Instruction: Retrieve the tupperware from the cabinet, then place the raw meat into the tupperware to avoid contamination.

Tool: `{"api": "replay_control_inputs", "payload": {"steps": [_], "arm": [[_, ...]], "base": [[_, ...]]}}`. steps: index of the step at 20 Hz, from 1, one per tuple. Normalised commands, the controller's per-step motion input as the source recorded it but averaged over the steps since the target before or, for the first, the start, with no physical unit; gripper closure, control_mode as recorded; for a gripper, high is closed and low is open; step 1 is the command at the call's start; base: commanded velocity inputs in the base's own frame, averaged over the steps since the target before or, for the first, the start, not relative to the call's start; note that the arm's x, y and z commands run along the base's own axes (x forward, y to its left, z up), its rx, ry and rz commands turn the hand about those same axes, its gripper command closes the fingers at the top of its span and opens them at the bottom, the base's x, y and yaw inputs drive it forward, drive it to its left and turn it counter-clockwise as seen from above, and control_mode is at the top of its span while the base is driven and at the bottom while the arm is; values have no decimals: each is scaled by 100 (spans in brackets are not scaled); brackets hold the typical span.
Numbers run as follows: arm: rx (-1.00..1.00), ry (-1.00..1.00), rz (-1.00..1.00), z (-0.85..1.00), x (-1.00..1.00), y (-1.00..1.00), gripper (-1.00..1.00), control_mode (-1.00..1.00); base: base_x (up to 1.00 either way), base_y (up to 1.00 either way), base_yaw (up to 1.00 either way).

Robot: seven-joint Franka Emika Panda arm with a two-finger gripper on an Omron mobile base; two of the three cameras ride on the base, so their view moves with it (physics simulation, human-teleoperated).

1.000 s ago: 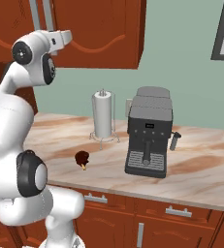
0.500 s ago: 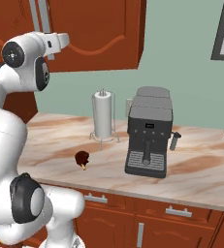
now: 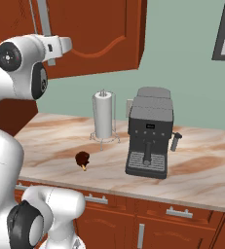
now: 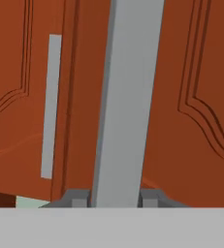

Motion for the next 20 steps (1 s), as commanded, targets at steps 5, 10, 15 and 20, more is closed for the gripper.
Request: {"api": "replay_control_inputs", "payload": {"steps": [5,10,15,20], "arm": [[0,6,0,3,-70,-38,100,-100],[0,5,-1,0,-67,-39,100,-100],[0,4,0,0,-61,-38,100,-100],[0,3,0,0,-42,-18,100,-100]], "base": [[0,0,0],[0,0,0],[0,0,0],[0,0,0]]}}
